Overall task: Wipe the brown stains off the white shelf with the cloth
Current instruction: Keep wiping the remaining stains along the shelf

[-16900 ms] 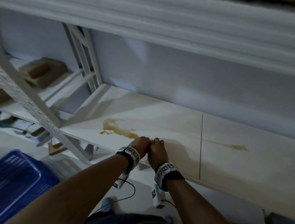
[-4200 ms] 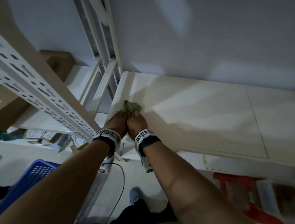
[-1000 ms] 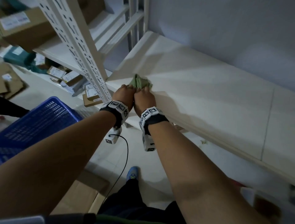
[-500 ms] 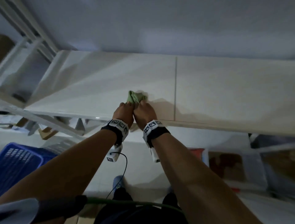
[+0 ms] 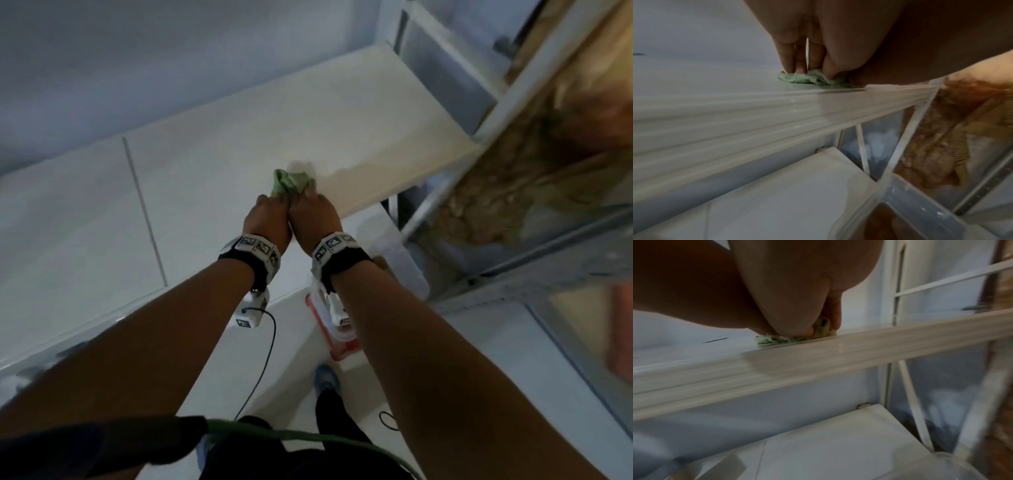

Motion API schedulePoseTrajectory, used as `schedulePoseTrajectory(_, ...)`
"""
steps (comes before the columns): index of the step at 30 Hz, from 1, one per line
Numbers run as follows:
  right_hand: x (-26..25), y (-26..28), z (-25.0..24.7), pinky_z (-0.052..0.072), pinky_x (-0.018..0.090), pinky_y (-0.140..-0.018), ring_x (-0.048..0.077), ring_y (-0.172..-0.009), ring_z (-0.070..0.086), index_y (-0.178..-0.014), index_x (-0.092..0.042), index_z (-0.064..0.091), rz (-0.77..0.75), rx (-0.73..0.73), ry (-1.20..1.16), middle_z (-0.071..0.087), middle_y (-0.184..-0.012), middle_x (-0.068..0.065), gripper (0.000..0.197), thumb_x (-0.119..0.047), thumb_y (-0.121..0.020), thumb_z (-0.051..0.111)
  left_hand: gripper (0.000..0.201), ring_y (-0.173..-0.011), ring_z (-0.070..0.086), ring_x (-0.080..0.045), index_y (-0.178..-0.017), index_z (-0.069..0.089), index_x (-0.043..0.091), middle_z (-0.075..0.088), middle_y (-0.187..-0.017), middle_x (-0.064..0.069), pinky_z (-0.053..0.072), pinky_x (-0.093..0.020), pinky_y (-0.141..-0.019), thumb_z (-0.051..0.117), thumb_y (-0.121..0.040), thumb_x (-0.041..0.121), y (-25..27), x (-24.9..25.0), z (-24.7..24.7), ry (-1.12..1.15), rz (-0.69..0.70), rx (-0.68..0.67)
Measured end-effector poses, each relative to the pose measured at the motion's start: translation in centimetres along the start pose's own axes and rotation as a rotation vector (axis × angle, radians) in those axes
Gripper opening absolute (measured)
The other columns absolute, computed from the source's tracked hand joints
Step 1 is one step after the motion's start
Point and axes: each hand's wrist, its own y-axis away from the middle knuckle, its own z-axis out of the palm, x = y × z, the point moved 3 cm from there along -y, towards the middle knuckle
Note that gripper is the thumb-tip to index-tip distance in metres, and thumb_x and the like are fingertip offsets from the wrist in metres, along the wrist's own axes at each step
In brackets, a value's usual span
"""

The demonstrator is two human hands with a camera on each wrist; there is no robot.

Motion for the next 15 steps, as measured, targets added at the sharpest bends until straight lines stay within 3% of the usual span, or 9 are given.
schedulePoseTrajectory(2,3.4,0.3,-0.4,0.046,0.037,-0.089,0.029,-0.115,0.054,-0.109,-0.005,0.064,0.026,0.042,-0.019,0.065,-0.112,0.012,0.025,-0.004,-0.093,0.044,0.026,-0.099,0.055,-0.031,-0.110,0.057,0.016,0.060,-0.106,-0.012,0.048,-0.037,-0.071,0.047,-0.086,0.014,-1.5,3.1,0.2,-0.007,0.051,0.014)
schedulePoseTrajectory(8,11.8,1.9,-0.9,0.049,0.038,-0.085,0.030,-0.112,0.056,-0.101,-0.007,0.064,0.229,0.090,-0.021,0.066,-0.109,0.014,0.024,-0.004,-0.093,0.042,0.018,-0.090,0.056,-0.031,-0.100,0.057,0.015,0.060,-0.104,-0.011,0.051,-0.037,-0.075,0.042,-0.090,0.017,-5.2,11.8,1.0,-0.063,0.207,-0.014)
schedulePoseTrajectory(12,12.8,2.4,-0.8,0.050,0.037,-0.086,0.031,-0.115,0.055,-0.099,-0.007,0.065,0.310,0.092,-0.041,0.065,-0.110,0.016,0.020,-0.005,-0.092,0.046,0.021,-0.096,0.057,-0.029,-0.108,0.057,0.016,0.057,-0.107,-0.011,0.049,-0.035,-0.069,0.049,-0.089,0.017,-5.1,13.1,0.9,0.004,0.201,-0.002)
schedulePoseTrajectory(15,12.0,2.2,-0.9,0.051,0.035,-0.081,0.028,-0.103,0.060,-0.093,-0.008,0.066,0.313,0.072,-0.036,0.068,-0.100,0.014,0.019,-0.005,-0.092,0.047,0.024,-0.105,0.055,-0.027,-0.113,0.056,0.017,0.057,-0.113,-0.009,0.051,-0.037,-0.075,0.050,-0.089,0.016,-4.7,12.5,0.6,0.022,0.234,-0.011)
